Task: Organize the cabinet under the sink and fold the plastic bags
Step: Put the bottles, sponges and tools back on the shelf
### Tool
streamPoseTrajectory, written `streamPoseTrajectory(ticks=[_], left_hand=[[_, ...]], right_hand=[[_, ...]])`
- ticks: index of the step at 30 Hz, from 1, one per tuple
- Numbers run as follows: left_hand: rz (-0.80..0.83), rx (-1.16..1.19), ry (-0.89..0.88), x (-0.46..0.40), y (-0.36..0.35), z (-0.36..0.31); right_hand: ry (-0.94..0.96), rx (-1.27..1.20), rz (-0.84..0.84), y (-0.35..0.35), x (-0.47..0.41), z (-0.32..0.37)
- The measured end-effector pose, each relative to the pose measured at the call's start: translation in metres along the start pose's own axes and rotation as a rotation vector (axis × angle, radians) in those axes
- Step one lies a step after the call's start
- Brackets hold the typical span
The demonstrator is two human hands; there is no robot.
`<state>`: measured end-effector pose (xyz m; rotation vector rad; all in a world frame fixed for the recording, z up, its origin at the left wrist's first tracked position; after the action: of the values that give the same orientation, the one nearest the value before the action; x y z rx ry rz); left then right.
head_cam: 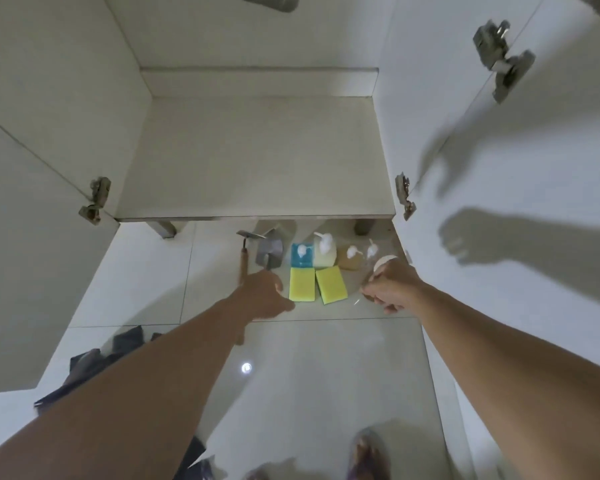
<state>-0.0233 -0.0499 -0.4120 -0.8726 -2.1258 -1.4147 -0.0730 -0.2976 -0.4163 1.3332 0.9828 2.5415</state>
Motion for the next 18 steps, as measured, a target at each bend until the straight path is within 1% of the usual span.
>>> streamPoseTrajectory(ticks=[4,8,12,14,18], left_hand=[[-0.003,-0.003,0.001,-0.047,-0.033,-0.013],[-0.024,-0.011,-0.018,-0.099,-0.062,-0.014],[-0.079,-0.073,-0.101,-0.154,-0.086,-0.018],[-0.095,-0.097,-0.149,-0.173,-0.097,-0.021],[-0.113,-0.047,-0.257,-0.202,-0.119,-0.030]], right_hand=[[-0.049,-0.032,-0.004,-0.012,-0.045,-0.039],[-0.036,-0.017,-0.001,-0.023,-0.091,-0.066],[-0.033,0.019,-0.047,-0.037,-0.138,-0.094],[-0.057,0.027,-0.016,-0.052,-0.154,-0.110],[-0.099,0.053,0.011,-0.069,-0.169,-0.141]])
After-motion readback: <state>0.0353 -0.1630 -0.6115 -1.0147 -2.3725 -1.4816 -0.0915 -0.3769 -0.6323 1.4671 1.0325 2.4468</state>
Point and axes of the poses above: each hand's wrist, its own x-axis away from the middle knuckle, its own y-axis out of the back of the hand, z = x × y, the point moved 10 cm from there along -x, towards the middle knuckle, and after that the axes turned 1 degree about -y, right-handed, at the moved point
